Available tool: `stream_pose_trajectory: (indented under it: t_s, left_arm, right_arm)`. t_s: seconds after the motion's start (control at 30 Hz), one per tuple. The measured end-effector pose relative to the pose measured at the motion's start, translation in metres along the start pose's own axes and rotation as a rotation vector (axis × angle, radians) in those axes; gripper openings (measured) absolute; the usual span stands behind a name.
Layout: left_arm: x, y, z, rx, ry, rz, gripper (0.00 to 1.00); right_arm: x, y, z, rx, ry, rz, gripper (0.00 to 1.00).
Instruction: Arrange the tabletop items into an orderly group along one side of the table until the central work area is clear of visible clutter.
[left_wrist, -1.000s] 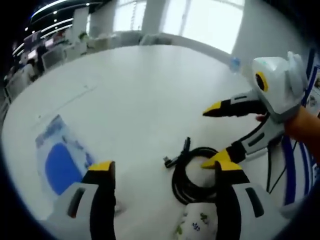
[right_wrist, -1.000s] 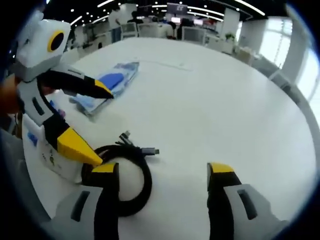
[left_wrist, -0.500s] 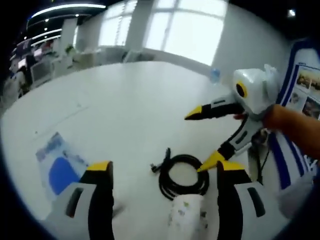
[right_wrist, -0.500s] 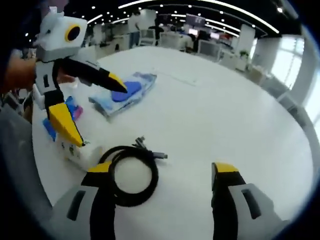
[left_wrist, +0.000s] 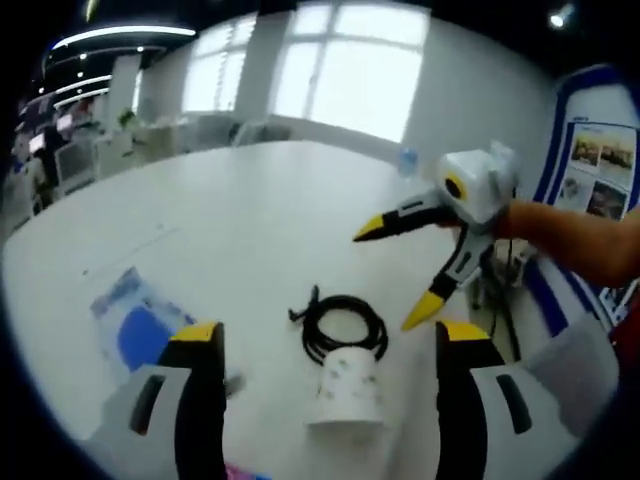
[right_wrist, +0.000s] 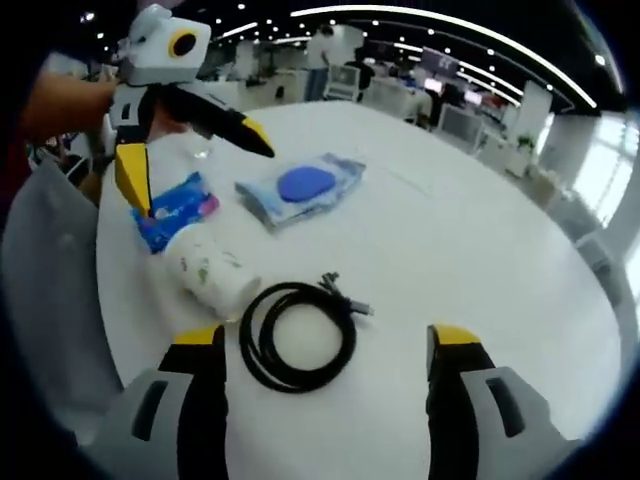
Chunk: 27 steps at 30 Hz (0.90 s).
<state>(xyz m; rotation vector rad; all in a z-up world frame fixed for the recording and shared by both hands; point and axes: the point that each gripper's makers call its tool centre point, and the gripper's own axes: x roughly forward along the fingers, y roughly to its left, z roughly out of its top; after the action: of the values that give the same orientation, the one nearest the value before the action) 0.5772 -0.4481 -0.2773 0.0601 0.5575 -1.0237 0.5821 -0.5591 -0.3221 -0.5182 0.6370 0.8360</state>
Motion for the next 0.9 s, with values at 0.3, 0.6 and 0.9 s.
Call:
stream_pose_trajectory:
  t_s: [0.3, 0.6, 0.9]
  left_arm:
    - [-0.037, -0.001, -0.024, -0.018, -0.015, 0.038, 0.83]
    - [-0.075, -0.003, -0.047, -0.048, -0.032, 0.096, 0.83]
    - [-0.106, -0.003, -0.061, -0.093, -0.064, 0.151, 0.82]
  right_arm:
    - [-0.006, 0.02, 0.005, -0.071, 0.003, 0.04, 0.81]
    - [-0.006, 0.041, 0.01, -0.133, 0.01, 0.088, 0.81]
    - [0.003, 0.061, 0.017, -0.202, 0.007, 0.163, 0.79]
